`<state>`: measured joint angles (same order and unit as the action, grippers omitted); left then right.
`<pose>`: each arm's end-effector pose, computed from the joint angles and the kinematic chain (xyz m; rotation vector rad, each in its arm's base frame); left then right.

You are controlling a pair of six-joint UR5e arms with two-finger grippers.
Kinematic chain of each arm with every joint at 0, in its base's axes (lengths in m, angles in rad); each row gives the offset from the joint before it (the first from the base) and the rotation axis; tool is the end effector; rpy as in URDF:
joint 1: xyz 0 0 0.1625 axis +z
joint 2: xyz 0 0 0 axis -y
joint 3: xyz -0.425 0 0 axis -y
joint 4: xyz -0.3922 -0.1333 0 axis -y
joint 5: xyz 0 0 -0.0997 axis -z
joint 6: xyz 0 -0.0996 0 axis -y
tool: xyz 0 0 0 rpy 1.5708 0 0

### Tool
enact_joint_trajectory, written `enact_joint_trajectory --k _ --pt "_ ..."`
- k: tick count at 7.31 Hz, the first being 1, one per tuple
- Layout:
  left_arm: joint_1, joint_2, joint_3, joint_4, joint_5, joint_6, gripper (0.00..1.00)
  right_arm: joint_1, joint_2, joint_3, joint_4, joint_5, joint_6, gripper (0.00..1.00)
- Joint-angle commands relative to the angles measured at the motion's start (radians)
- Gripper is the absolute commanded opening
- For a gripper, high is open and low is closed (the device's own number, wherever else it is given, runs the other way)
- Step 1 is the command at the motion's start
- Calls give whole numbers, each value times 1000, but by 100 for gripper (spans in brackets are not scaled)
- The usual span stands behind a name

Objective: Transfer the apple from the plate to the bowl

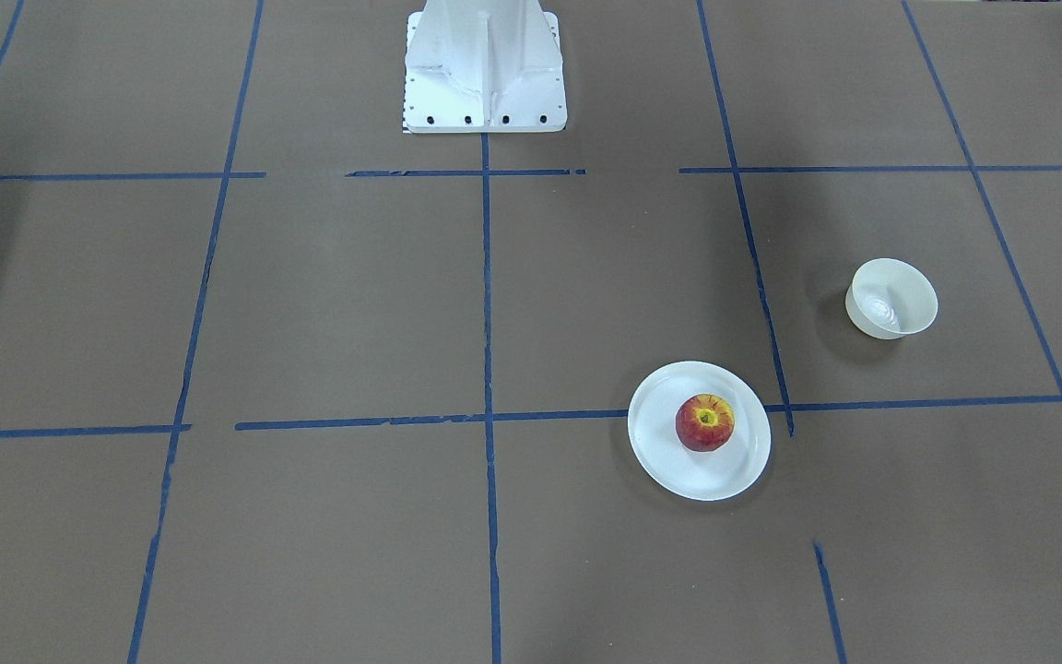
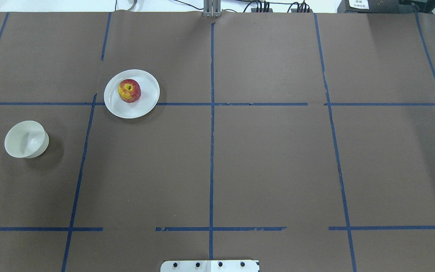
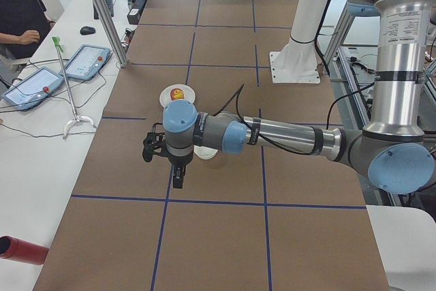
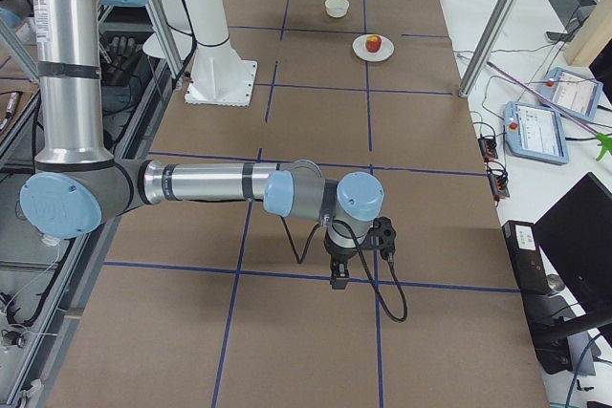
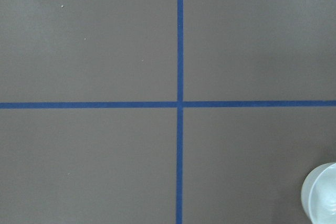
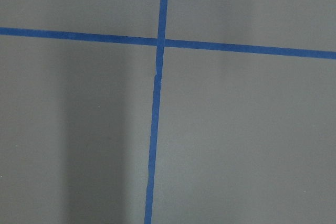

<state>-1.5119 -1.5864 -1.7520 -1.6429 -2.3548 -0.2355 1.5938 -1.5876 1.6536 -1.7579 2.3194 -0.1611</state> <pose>-0.0331 -0.5089 0.5523 0.1379 0.8079 -0.0612 0.0764 -0.4727 0.6461 -0.0462 -0.7553 -0.0861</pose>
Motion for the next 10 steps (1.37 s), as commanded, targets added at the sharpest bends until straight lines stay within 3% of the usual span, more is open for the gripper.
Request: enact_joint_trajectory --k 1,2,4,6,7,8,9,10 --pt "155 -90 -84 26 -3 -236 100 0 0 0 0 0 0 100" --pt "217 -168 -90 59 0 -354 100 0 0 0 0 0 0 100" --pt "312 -262 -90 100 9 -393 100 0 0 0 0 0 0 100" --pt "427 -386 -63 198 107 -395 100 0 0 0 0 0 0 100" --pt "473 -400 -58 198 146 -397 100 0 0 0 0 0 0 100" --pt "537 -412 -58 189 147 -529 100 0 0 0 0 0 0 100" --pt "632 -447 -25 157 220 -620 100 0 0 0 0 0 0 100" --pt "650 -469 20 81 267 -634 100 0 0 0 0 0 0 100"
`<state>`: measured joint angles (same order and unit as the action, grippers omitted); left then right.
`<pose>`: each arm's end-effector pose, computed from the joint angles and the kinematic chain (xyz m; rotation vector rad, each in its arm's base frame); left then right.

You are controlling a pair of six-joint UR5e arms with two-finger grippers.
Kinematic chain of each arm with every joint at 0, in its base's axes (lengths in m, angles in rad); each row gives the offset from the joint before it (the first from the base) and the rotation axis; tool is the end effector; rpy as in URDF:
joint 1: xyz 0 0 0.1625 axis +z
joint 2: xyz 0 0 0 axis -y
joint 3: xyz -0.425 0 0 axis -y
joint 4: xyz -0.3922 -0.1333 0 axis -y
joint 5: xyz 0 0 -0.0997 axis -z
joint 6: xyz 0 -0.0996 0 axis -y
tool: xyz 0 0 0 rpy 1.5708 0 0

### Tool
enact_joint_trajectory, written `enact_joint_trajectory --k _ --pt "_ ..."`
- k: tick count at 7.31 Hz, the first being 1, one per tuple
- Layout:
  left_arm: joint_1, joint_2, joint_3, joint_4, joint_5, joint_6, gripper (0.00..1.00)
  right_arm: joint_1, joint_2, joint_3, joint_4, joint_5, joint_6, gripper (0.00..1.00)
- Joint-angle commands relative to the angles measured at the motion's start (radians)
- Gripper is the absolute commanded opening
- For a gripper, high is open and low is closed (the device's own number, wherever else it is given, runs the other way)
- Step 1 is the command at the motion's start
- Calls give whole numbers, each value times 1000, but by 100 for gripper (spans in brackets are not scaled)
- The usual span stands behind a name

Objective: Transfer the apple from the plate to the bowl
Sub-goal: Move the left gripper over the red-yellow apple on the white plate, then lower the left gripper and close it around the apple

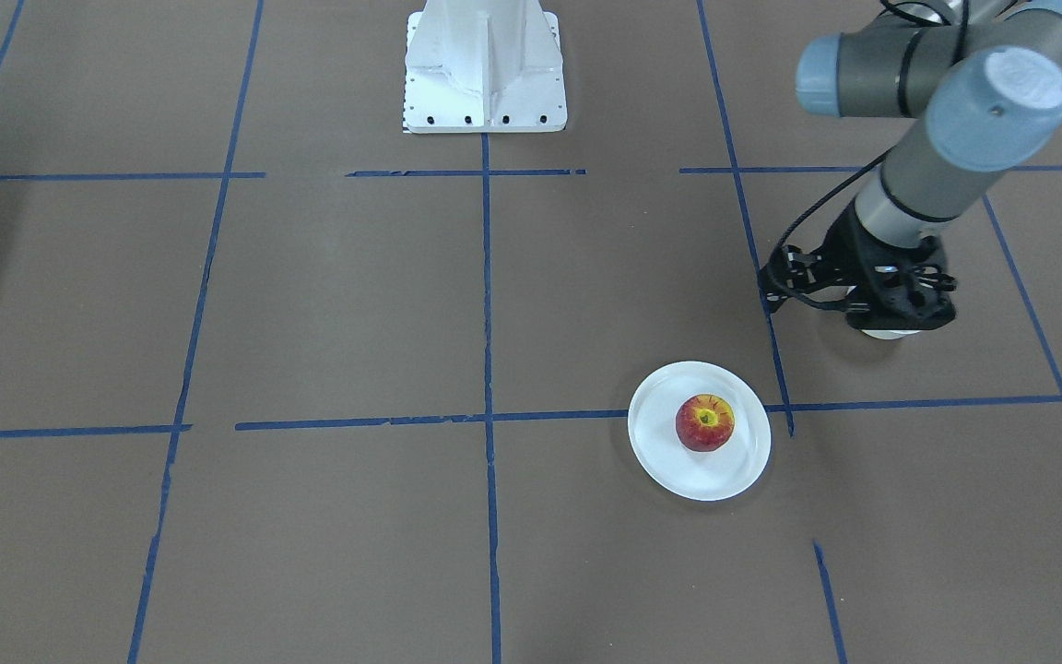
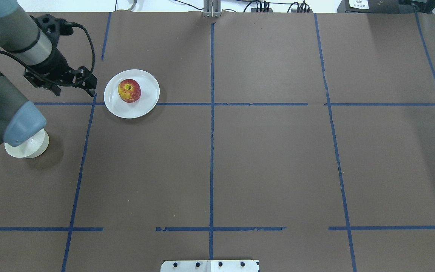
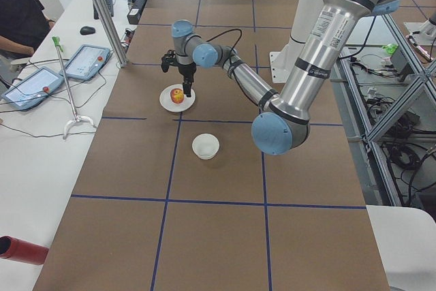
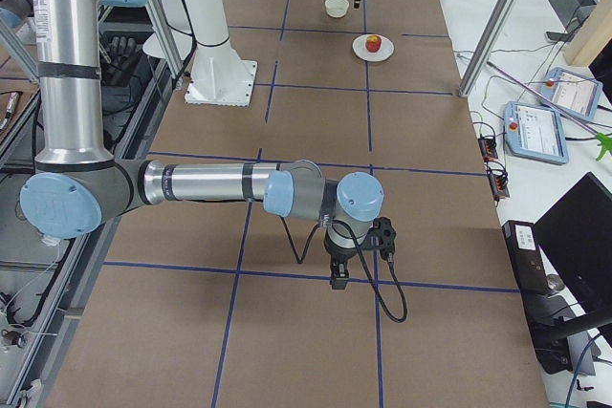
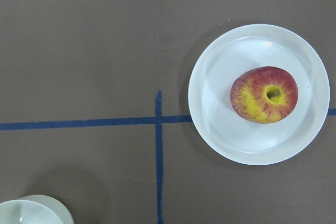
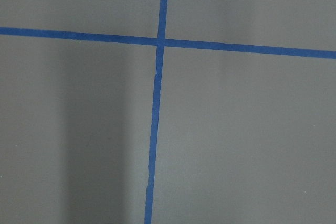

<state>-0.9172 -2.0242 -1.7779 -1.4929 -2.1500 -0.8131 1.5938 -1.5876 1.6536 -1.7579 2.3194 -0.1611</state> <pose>0.3175 -0.5441 0.3187 0.0439 0.7958 0.0177 0.0764 -0.4727 0.6461 -0.0462 -0.7553 -0.0861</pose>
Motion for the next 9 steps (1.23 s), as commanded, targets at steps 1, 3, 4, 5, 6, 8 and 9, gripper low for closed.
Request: enact_joint_trajectory --k 1,3,4,5,6,8,9 --pt "60 -57 102 -128 64 -57 100 0 0 0 0 0 0 100" --pt "63 -157 249 -153 65 -58 100 0 0 0 0 0 0 100" --pt "63 -183 318 -214 68 -83 100 0 0 0 0 0 0 100" --pt "64 -201 375 -258 68 -103 100 0 0 0 1 0 0 100" --pt "64 -208 411 -285 68 -103 100 0 0 0 0 0 0 100" --pt "64 -209 452 -320 71 -104 100 0 0 0 0 0 0 100" --pt "64 -214 471 -339 71 -104 100 0 0 0 0 0 0 100"
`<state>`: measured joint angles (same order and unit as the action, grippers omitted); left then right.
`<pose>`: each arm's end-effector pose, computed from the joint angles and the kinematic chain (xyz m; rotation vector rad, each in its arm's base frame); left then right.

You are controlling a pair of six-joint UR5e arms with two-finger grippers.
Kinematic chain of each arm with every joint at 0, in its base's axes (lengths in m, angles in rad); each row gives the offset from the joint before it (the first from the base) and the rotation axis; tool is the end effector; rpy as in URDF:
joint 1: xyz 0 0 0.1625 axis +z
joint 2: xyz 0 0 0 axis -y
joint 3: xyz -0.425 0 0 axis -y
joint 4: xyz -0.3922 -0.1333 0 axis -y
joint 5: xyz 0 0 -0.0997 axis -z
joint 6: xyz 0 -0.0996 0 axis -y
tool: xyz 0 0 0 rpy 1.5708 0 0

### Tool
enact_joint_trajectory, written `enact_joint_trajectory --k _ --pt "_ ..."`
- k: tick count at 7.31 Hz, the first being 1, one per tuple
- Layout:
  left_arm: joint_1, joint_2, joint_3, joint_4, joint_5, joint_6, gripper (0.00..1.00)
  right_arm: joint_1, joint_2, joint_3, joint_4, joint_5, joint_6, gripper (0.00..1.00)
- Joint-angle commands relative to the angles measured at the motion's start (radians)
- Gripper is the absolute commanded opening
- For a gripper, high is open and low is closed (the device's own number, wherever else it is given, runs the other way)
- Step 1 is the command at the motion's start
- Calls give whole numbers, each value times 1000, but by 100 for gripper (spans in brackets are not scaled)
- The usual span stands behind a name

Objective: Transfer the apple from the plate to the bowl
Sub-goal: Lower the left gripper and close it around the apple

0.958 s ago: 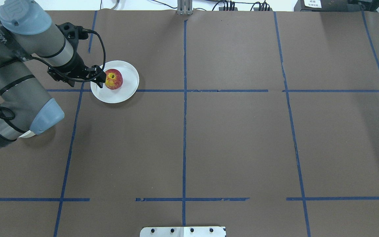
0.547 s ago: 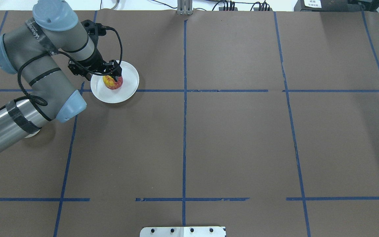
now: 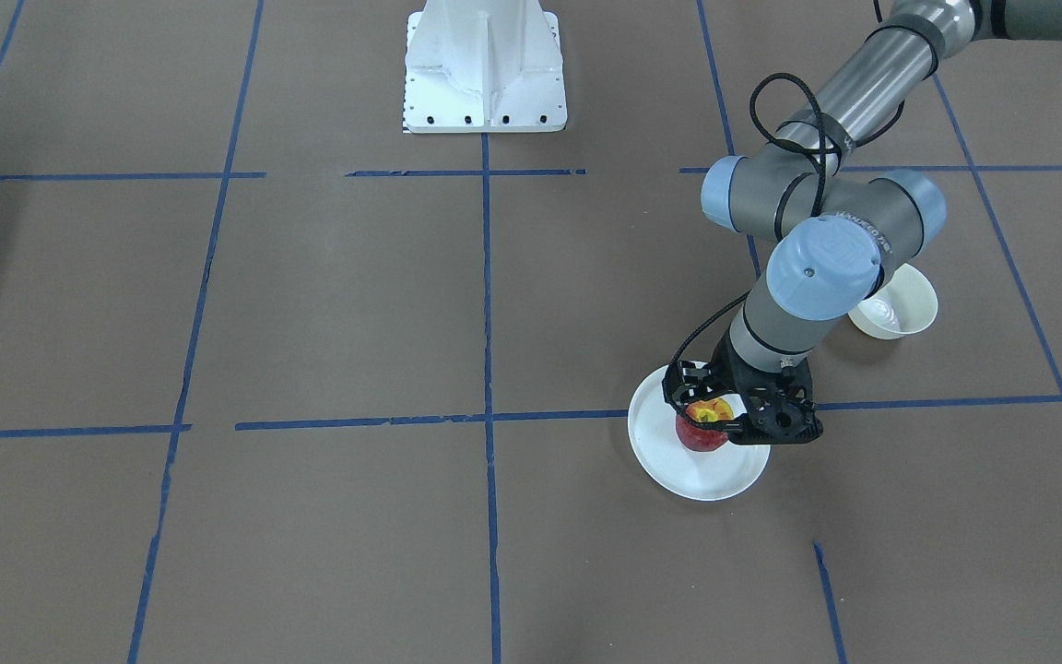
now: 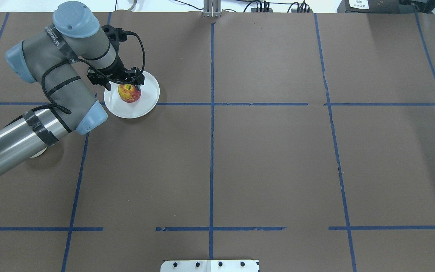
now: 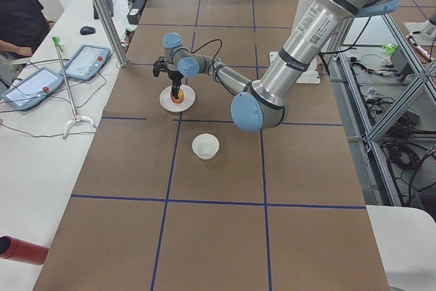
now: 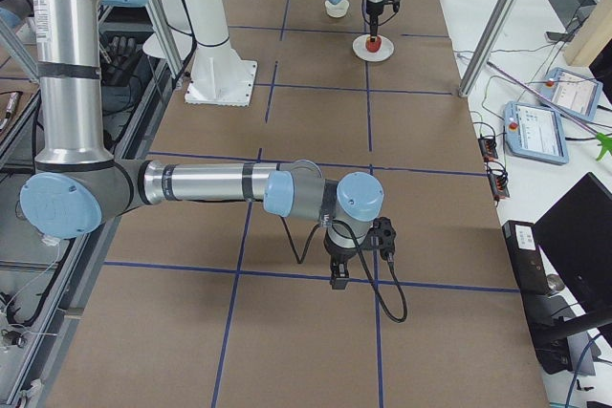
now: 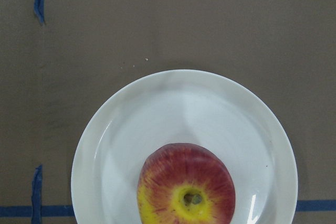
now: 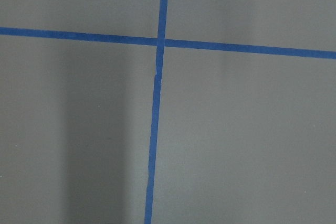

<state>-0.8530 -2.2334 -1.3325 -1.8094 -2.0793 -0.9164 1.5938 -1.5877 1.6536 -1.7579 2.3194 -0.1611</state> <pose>0.4301 -0.6215 0.3433 0.0866 0.8068 -0.0191 0.0764 -0.4727 0.6461 -0.0463 -0.7553 -0.0861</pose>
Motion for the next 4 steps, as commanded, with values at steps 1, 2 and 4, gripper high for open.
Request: enact_joint_trajectory --k 1,2,4 --pt "0 -6 36 -25 8 -4 100 0 0 0 0 0 0 100" --pt "0 -20 50 -28 11 -7 100 0 0 0 0 0 0 100" --pt "2 -32 61 -30 11 -9 100 0 0 0 0 0 0 100"
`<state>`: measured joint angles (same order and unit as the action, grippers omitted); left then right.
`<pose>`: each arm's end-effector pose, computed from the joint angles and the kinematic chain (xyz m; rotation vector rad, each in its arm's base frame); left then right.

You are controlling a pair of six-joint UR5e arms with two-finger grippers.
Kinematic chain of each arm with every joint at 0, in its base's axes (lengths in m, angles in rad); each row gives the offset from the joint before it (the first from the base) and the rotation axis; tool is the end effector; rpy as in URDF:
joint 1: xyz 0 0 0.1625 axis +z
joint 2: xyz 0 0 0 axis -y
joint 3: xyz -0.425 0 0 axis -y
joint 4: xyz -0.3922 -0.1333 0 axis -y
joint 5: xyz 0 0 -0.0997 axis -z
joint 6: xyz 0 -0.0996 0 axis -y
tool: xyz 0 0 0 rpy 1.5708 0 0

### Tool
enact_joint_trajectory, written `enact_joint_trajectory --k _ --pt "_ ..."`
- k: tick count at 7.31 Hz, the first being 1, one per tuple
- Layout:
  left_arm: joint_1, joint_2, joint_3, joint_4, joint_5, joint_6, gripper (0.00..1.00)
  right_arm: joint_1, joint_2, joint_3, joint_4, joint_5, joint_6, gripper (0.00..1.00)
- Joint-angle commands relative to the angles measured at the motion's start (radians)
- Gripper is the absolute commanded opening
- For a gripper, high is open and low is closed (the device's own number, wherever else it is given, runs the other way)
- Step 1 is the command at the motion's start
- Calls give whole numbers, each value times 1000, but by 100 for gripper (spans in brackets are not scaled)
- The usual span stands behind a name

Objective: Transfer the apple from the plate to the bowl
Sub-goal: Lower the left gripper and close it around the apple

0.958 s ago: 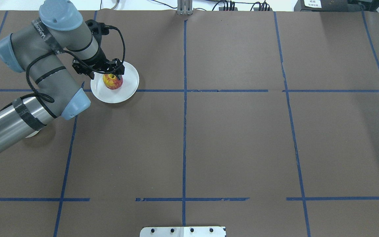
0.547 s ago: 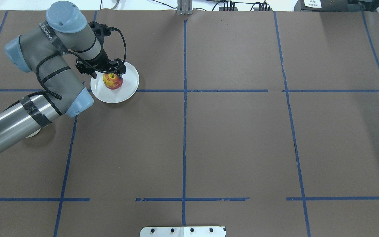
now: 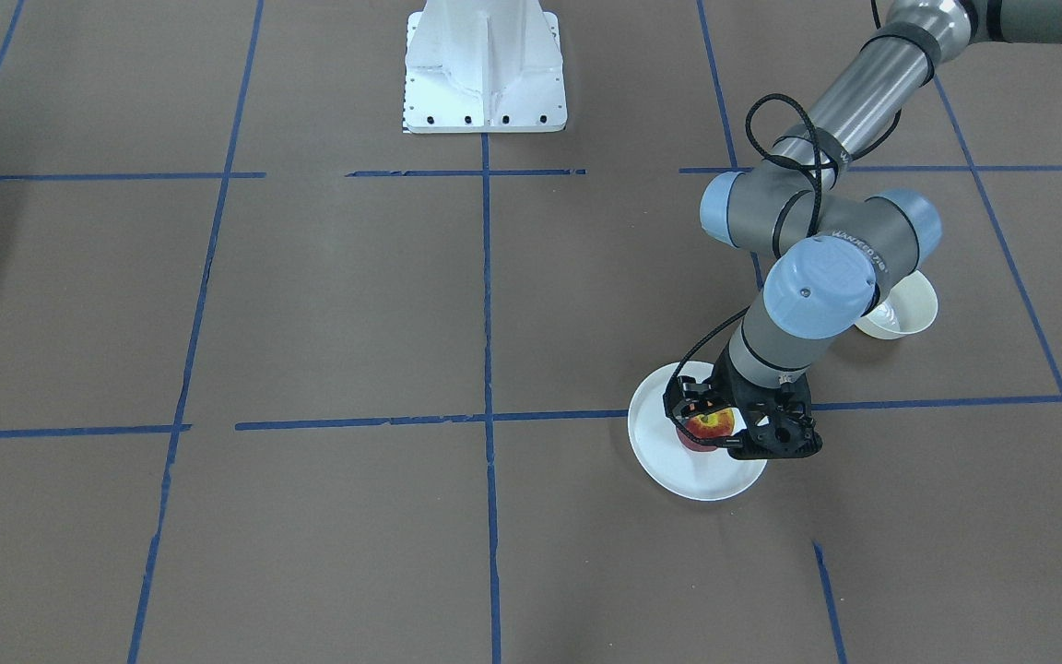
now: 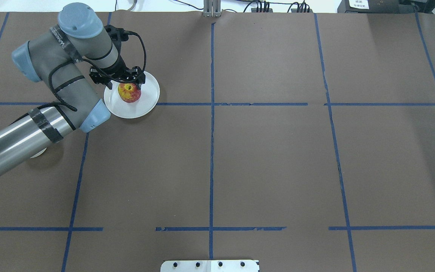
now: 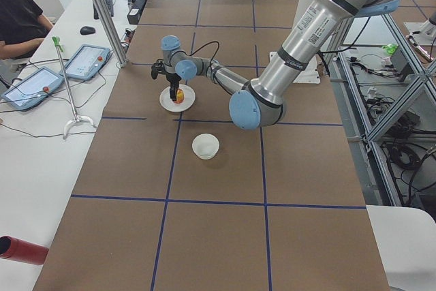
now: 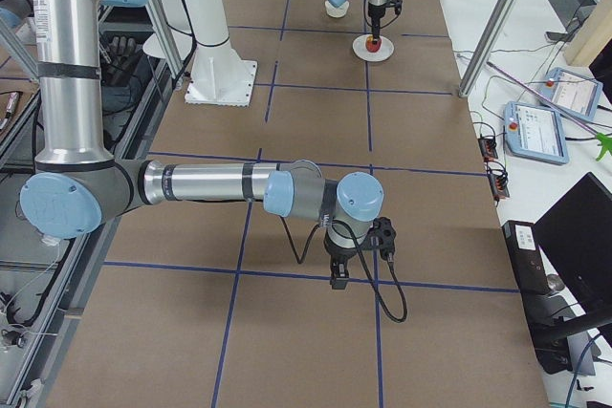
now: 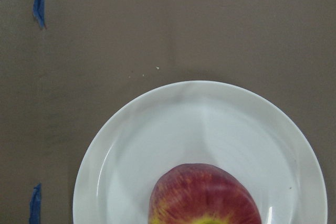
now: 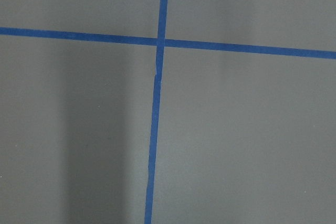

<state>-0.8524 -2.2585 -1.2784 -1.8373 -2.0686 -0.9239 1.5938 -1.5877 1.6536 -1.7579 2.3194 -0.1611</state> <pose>0.4384 -0.6317 0.3476 0.0905 0.7999 -0.0296 0.0764 -0.4727 0.6461 -0.0463 -0.7553 -0.0861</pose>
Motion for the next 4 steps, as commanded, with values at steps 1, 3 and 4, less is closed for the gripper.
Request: enact_joint_trajectory --k 1,3,4 --pt "4 -7 10 -2 1 -1 100 0 0 0 0 0 0 100" --pt "16 -6 39 -40 2 -18 100 0 0 0 0 0 0 100" --pt "21 -6 43 -46 2 -21 100 0 0 0 0 0 0 100"
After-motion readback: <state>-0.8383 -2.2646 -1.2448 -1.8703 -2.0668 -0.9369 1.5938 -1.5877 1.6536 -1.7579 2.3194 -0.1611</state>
